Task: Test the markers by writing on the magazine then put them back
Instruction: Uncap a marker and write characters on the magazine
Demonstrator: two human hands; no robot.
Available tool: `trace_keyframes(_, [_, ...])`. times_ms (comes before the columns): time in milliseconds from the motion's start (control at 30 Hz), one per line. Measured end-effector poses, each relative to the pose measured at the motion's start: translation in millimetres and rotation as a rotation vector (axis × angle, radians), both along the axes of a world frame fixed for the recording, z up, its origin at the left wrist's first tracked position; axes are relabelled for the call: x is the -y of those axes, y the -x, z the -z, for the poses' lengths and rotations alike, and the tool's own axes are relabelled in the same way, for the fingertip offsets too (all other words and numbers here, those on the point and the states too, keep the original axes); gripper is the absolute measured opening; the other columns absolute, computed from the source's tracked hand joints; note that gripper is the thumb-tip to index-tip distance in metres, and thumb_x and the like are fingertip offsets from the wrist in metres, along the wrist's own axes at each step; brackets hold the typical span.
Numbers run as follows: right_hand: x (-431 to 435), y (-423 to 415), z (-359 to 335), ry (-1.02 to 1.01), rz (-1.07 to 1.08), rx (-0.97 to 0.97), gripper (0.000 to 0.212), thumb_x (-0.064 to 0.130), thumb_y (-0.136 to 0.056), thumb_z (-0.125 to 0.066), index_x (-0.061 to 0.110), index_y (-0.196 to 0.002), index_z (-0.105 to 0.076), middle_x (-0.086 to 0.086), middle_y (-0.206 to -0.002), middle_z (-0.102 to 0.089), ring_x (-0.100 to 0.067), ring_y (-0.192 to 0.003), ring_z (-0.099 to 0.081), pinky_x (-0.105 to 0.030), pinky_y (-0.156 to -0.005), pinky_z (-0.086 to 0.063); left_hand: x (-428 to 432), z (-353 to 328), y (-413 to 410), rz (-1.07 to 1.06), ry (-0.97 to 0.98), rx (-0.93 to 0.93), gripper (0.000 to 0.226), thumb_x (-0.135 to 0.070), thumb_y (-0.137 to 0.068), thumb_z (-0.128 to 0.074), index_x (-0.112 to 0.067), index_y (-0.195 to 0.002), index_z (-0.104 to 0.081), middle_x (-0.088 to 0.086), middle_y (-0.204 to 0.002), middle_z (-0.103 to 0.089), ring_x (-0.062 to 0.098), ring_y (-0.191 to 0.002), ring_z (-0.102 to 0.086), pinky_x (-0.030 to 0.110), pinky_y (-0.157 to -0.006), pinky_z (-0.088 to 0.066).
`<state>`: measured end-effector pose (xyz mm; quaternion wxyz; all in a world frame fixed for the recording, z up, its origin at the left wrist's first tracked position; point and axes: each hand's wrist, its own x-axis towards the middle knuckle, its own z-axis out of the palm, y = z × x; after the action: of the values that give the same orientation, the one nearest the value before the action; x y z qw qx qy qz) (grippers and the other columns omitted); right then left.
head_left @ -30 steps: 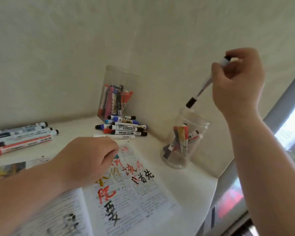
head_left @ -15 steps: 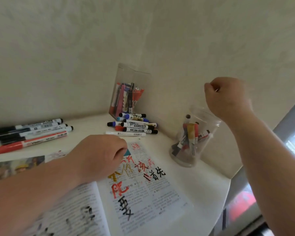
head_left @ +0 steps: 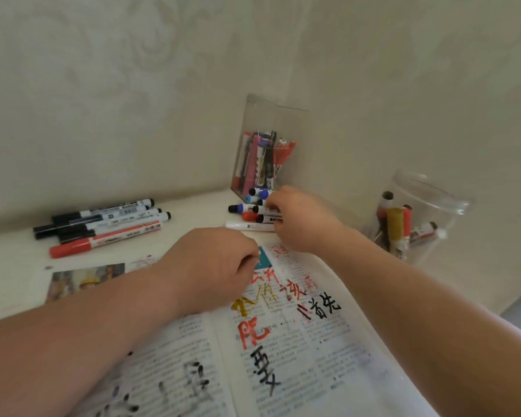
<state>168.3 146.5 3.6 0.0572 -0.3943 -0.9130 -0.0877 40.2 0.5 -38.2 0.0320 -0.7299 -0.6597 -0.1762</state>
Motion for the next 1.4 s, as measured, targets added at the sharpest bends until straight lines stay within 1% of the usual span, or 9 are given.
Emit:
trace_keyframes(267, [-4.8,-5.9,-1.7,-0.013,-0.095,-0.146,0.015,0.019,-0.098,-0.056,0.024,-0.109,-0.064,0.005,-0.1,-0.053,-0.018,-0.09,-0.054,-0.039,-0.078,-0.053,-1.4,4.3,1.9,0.027,-0.097,0.085,0.034,-0.046,-0.094,-0.036,-0.03,-0.094,-0.067,-0.013,-0.086,-0.066,0.008,-0.077,-0.057,0.035,-0.073,-0.052])
trace_keyframes(333, [8.2,-18.4,-10.9,0.029,-0.134,-0.384,0.002,0.025,-0.096,-0.062,0.026,-0.097,-0.061,0.006,-0.092,-0.056,-0.015,-0.082,-0.056,-0.036,-0.074,-0.053,-1.8,3.4,2.3,0.019,-0.15,0.16,0.024,-0.045,-0.097,-0.047,-0.034,-0.11,-0.064,-0.018,-0.093,-0.063,0.005,-0.076,-0.056,0.026,-0.07,-0.05])
trace_keyframes(467, [35.5,-41.4,-19.8,0.163,-0.164,-1.018,0.021,0.026,-0.091,-0.074,0.028,-0.087,-0.053,-0.002,-0.077,-0.064,-0.015,-0.069,-0.065,-0.034,-0.061,-0.057,0.0,-0.8,3.8,-0.002,-0.209,0.345,0.053,-0.059,-0.092,-0.051,-0.041,-0.14,-0.039,-0.027,-0.11,-0.05,0.0,-0.087,-0.056,0.018,-0.069,-0.045])
trace_keyframes(567, [43.3,-40.1,-4.3,0.699,-0.19,-1.279,0.018,0.015,-0.093,-0.071,0.01,-0.085,-0.056,-0.015,-0.073,-0.072,-0.032,-0.065,-0.073,-0.041,-0.056,-0.06,0.7,-2.9,0.0,0.033,-0.225,0.351,0.055,-0.065,-0.091,-0.048,-0.037,-0.138,-0.042,-0.026,-0.11,-0.05,-0.002,-0.092,-0.054,0.015,-0.071,-0.044])
trace_keyframes(667, [43.9,-34.7,15.1,1.044,-0.279,-1.235,0.027,0.03,-0.08,-0.075,0.007,-0.09,-0.069,-0.023,-0.083,-0.074,-0.036,-0.074,-0.075,-0.039,-0.066,-0.061,-1.9,-3.3,-3.0,0.077,-0.207,0.304,0.037,-0.05,-0.099,-0.052,-0.03,-0.13,-0.053,-0.02,-0.104,-0.061,0.0,-0.088,-0.057,0.017,-0.072,-0.044])
trace_keyframes(867, [44.4,-36.8,21.1,0.761,-0.33,-1.26,0.022,0.04,-0.08,-0.073,0.018,-0.083,-0.072,-0.007,-0.065,-0.067,-0.022,-0.055,-0.062,-0.033,-0.061,-0.056,-4.0,-1.8,-4.8,0.011,-0.142,0.373,0.026,-0.038,-0.105,-0.044,-0.022,-0.121,-0.057,-0.012,-0.086,-0.062,0.006,-0.076,-0.058,0.024,-0.065,-0.044])
trace_keyframes(1000, [48.1,-37.0,20.6,0.816,-0.363,-1.32,0.019,0.032,-0.083,-0.071,0.013,-0.084,-0.068,-0.008,-0.063,-0.064,-0.022,-0.05,-0.056,-0.025,-0.052,-0.049,-3.5,-1.6,-5.4,0.066,-0.067,0.502,0.022,-0.04,-0.105,-0.04,-0.027,-0.114,-0.055,-0.009,-0.08,-0.06,0.011,-0.073,-0.057,0.025,-0.064,-0.045])
trace_keyframes(1167, [49.8,-37.5,22.4,0.772,-0.417,-1.322,0.02,0.033,-0.087,-0.07,0.013,-0.083,-0.066,-0.006,-0.063,-0.063,-0.019,-0.049,-0.054,-0.033,-0.049,-0.048,-1.8,-3.1,-5.0,0.113,-0.038,0.581,0.016,-0.042,-0.104,-0.037,-0.039,-0.109,-0.052,-0.002,-0.086,-0.067,0.016,-0.077,-0.064,0.036,-0.068,-0.047])
trace_keyframes(1400, [54.3,-38.3,18.6,0.836,-0.547,-1.322,0.016,0.03,-0.089,-0.071,0.014,-0.087,-0.066,-0.007,-0.067,-0.062,-0.02,-0.051,-0.053,-0.031,-0.046,-0.046,2.4,-8.1,-8.8,0.136,-0.152,0.583,0.016,-0.043,-0.1,-0.047,-0.034,-0.109,-0.056,-0.011,-0.072,-0.063,0.01,-0.06,-0.058,0.017,-0.053,-0.042])
